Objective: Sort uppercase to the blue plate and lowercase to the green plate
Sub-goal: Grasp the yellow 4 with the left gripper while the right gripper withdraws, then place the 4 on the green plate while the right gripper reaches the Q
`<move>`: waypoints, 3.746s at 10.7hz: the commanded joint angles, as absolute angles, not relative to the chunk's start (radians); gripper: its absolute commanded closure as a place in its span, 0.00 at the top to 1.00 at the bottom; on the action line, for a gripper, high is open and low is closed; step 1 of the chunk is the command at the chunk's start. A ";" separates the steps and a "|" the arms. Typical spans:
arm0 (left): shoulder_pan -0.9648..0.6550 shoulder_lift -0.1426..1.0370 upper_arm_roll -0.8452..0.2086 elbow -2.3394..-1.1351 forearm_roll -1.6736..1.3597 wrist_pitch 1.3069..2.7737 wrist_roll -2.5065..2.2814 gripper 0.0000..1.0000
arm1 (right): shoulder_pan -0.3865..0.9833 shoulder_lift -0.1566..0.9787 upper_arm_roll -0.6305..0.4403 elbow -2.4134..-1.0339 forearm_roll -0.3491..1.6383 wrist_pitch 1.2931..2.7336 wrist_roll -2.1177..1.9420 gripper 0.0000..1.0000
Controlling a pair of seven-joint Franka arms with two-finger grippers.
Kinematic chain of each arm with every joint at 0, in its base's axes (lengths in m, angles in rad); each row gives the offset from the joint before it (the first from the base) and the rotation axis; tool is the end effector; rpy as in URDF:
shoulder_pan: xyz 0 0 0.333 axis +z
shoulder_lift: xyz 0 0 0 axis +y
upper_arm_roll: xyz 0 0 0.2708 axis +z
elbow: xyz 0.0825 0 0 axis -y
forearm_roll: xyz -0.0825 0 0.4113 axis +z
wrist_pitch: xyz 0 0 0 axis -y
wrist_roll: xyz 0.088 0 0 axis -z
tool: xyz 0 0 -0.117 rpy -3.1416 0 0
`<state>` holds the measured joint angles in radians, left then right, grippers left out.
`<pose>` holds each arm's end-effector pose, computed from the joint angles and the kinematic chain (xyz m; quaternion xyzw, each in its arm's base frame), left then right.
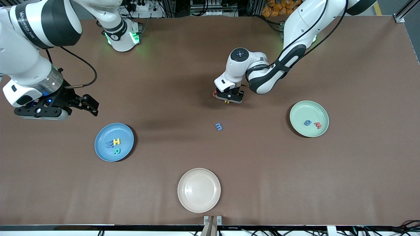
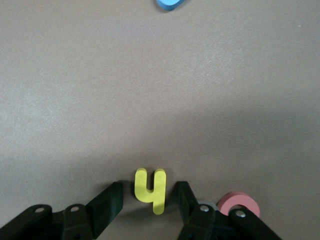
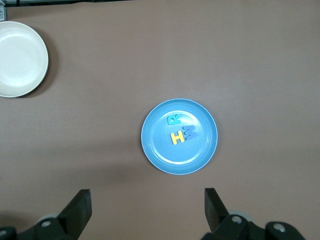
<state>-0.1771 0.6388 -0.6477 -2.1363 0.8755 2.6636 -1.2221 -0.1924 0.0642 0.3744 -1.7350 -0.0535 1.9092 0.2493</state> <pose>0.3378 -0.4459 0.0973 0.9889 -0.1312 0.0573 0.0404 0.6100 0.1039 0.4813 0.9979 -0.0272 0.0589 0.0014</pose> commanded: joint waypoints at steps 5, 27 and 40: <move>-0.207 0.684 -0.606 -2.095 0.939 2.666 -1.249 0.48 | -0.109 0.106 0.377 -1.729 -0.040 1.910 0.299 1.00; -0.186 0.641 -0.620 -2.077 0.917 2.534 -1.177 0.09 | 0.009 0.158 0.379 -1.712 -0.038 1.950 0.534 1.00; 0.120 0.416 -0.730 -2.129 0.635 2.182 -0.499 0.00 | 0.148 0.208 0.388 -1.715 -0.017 1.999 0.723 1.00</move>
